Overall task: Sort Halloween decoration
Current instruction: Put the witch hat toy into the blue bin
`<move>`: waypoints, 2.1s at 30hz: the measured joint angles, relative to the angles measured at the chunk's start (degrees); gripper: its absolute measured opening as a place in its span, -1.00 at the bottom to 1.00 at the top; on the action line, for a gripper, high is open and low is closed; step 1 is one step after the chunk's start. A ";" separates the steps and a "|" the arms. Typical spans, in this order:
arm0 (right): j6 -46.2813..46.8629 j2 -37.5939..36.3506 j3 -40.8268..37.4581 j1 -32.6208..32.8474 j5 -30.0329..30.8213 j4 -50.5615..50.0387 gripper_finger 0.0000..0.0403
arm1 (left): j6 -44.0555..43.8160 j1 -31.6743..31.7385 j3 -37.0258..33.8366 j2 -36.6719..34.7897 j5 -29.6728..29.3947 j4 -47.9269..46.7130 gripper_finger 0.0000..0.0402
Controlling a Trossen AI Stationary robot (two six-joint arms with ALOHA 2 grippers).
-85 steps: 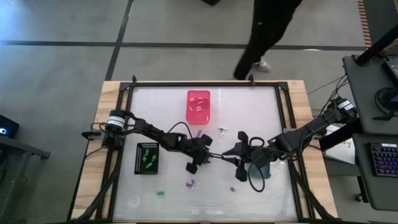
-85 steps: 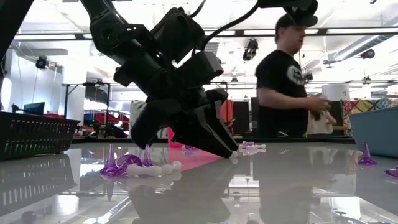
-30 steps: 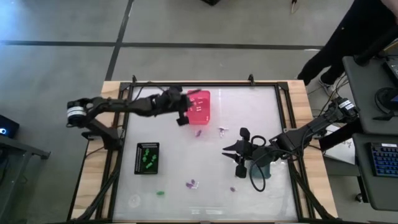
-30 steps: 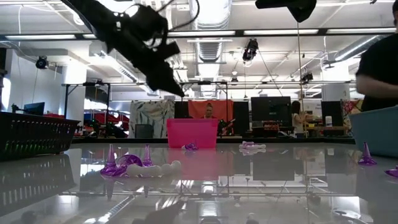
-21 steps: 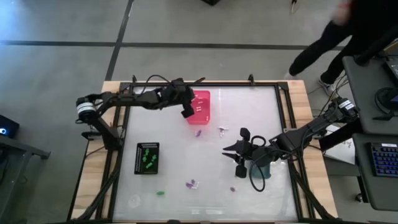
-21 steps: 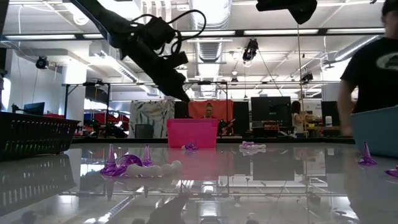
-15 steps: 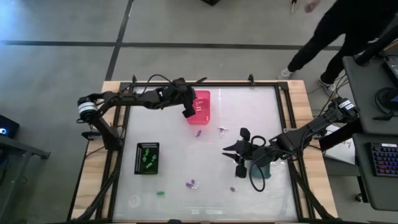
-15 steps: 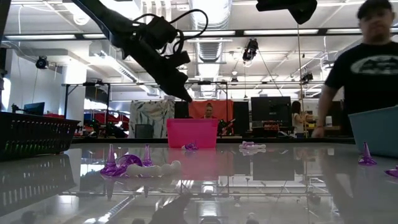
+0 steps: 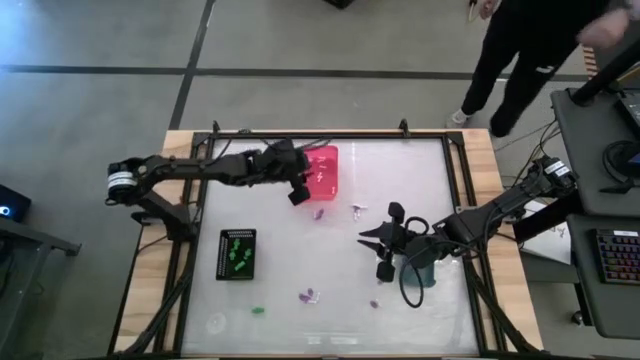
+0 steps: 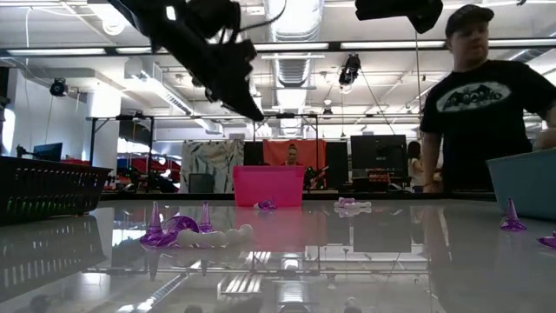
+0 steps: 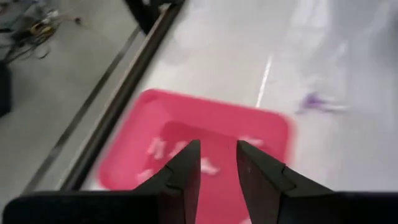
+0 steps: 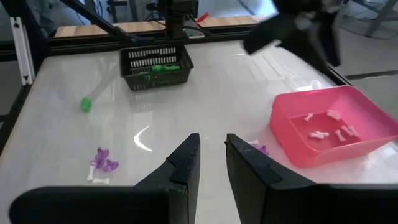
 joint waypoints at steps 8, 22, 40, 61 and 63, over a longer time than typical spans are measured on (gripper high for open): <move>0.92 0.00 0.00 -1.08 0.00 0.09 -0.66 | -3.83 -12.13 -0.74 -5.18 -0.05 -0.21 -0.57; 10.63 0.00 0.00 -4.39 -5.97 0.16 -0.66 | -9.41 -29.20 -4.66 -7.16 -7.63 7.15 -0.57; 12.67 3.61 0.63 -4.49 -11.63 -0.85 -0.66 | -12.29 -37.71 -19.74 -17.32 -11.64 26.91 -0.57; 11.70 23.31 19.49 -4.07 -27.49 -45.90 -0.66 | -13.02 -37.66 -31.34 -33.26 -12.11 36.08 -0.57; 9.97 25.17 20.26 -3.56 -29.26 -47.47 -0.66 | -12.85 -37.65 -31.34 -33.12 -12.09 36.02 -0.57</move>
